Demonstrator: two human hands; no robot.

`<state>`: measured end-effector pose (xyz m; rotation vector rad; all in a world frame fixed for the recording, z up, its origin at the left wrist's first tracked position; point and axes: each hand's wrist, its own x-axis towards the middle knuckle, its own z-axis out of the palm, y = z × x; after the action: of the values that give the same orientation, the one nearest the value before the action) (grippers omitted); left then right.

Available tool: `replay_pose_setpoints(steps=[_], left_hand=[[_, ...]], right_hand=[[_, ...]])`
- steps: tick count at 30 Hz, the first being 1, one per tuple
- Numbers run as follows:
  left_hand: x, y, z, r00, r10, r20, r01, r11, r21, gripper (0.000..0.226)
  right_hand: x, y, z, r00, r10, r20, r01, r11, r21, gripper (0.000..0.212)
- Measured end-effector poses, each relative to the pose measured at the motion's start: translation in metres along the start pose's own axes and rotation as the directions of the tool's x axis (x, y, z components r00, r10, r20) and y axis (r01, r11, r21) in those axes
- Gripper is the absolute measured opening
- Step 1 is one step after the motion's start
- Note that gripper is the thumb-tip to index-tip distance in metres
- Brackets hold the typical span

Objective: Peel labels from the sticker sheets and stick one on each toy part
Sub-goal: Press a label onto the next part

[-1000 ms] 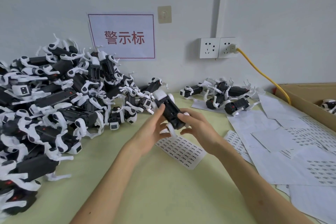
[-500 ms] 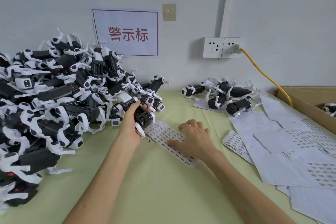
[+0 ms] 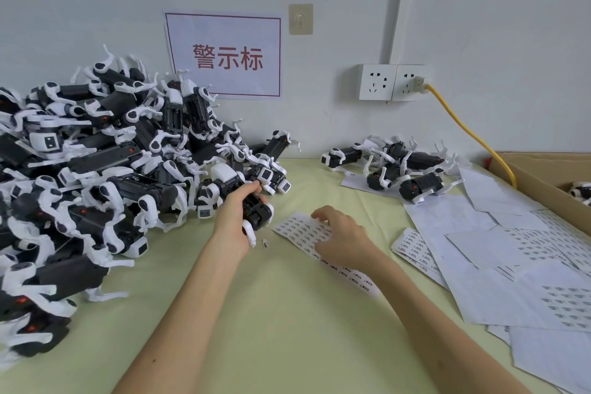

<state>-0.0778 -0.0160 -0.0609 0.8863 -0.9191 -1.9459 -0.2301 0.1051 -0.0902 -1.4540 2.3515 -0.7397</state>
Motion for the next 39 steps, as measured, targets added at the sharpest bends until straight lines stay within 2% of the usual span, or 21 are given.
replay_pose_setpoints(steps=[3, 5, 8, 11, 14, 16, 18, 21, 23, 24, 25, 28, 30, 34, 39], left_hand=[[0.005, -0.002, -0.002, 1.0, 0.011, -0.022, -0.012, 0.999, -0.045, 0.026], [0.007, -0.003, -0.004, 1.0, 0.011, 0.005, -0.011, 1.0, -0.012, 0.025], [0.009, -0.002, -0.005, 0.999, -0.017, 0.044, 0.015, 0.999, 0.043, 0.019], [0.011, -0.005, -0.003, 0.999, 0.024, 0.048, -0.026, 0.998, 0.051, 0.01], [0.011, -0.009, 0.002, 0.993, 0.114, 0.036, -0.117, 0.989, 0.092, 0.02], [0.008, -0.011, 0.004, 0.994, 0.104, 0.046, -0.11, 0.982, 0.156, 0.017], [0.008, -0.012, 0.004, 0.993, 0.11, 0.034, -0.115, 0.968, 0.222, 0.032], [0.001, -0.009, 0.005, 0.984, 0.054, 0.168, -0.085, 0.98, 0.182, 0.025], [-0.003, -0.007, 0.006, 0.956, 0.028, 0.292, -0.071, 0.987, 0.141, 0.048], [-0.003, -0.005, 0.006, 0.943, 0.025, 0.331, -0.073, 0.988, 0.136, 0.059], [-0.002, -0.004, 0.005, 0.929, 0.026, 0.368, -0.086, 0.986, 0.146, 0.057], [-0.004, -0.005, 0.004, 0.882, -0.021, 0.471, -0.097, 0.969, 0.225, 0.022], [-0.007, -0.01, 0.007, 0.871, -0.045, 0.489, -0.112, 0.952, 0.285, 0.021], [-0.009, -0.013, 0.011, 0.895, -0.01, 0.446, -0.142, 0.941, 0.306, 0.026], [-0.009, -0.015, 0.013, 0.927, 0.046, 0.371, -0.167, 0.939, 0.3, 0.021]], right_hand=[[0.001, -0.003, 0.012, 0.995, -0.03, -0.09, 0.025, 0.998, -0.057, 0.066], [0.005, -0.005, 0.016, 0.996, -0.054, -0.078, 0.046, 0.994, -0.101, 0.076], [0.006, -0.003, 0.013, 0.995, -0.039, -0.09, 0.045, 0.997, 0.066, 0.083], [0.004, 0.0, 0.008, 0.971, -0.067, -0.231, 0.118, 0.97, 0.214, 0.071], [0.0, -0.003, -0.003, 0.909, -0.051, -0.414, 0.198, 0.926, 0.321, 0.049], [-0.004, -0.008, -0.012, 0.894, -0.028, -0.448, 0.238, 0.875, 0.422, 0.044], [-0.01, -0.012, -0.019, 0.898, -0.038, -0.439, 0.282, 0.815, 0.506, 0.048], [-0.015, -0.019, -0.02, 0.912, -0.083, -0.401, 0.321, 0.753, 0.574, 0.055], [-0.016, -0.02, -0.019, 0.923, -0.096, -0.373, 0.319, 0.733, 0.6, 0.051], [-0.016, -0.02, -0.018, 0.925, -0.109, -0.365, 0.324, 0.731, 0.601, 0.044], [-0.016, -0.02, -0.018, 0.925, -0.127, -0.358, 0.331, 0.732, 0.595, 0.036], [-0.017, -0.019, -0.019, 0.929, -0.165, -0.331, 0.341, 0.729, 0.593, 0.018], [-0.016, -0.019, -0.02, 0.927, -0.192, -0.323, 0.354, 0.733, 0.58, 0.008], [-0.013, -0.016, -0.02, 0.902, -0.214, -0.375, 0.386, 0.79, 0.477, 0.021], [-0.012, -0.014, -0.015, 0.826, -0.274, -0.492, 0.445, 0.853, 0.272, 0.013]])
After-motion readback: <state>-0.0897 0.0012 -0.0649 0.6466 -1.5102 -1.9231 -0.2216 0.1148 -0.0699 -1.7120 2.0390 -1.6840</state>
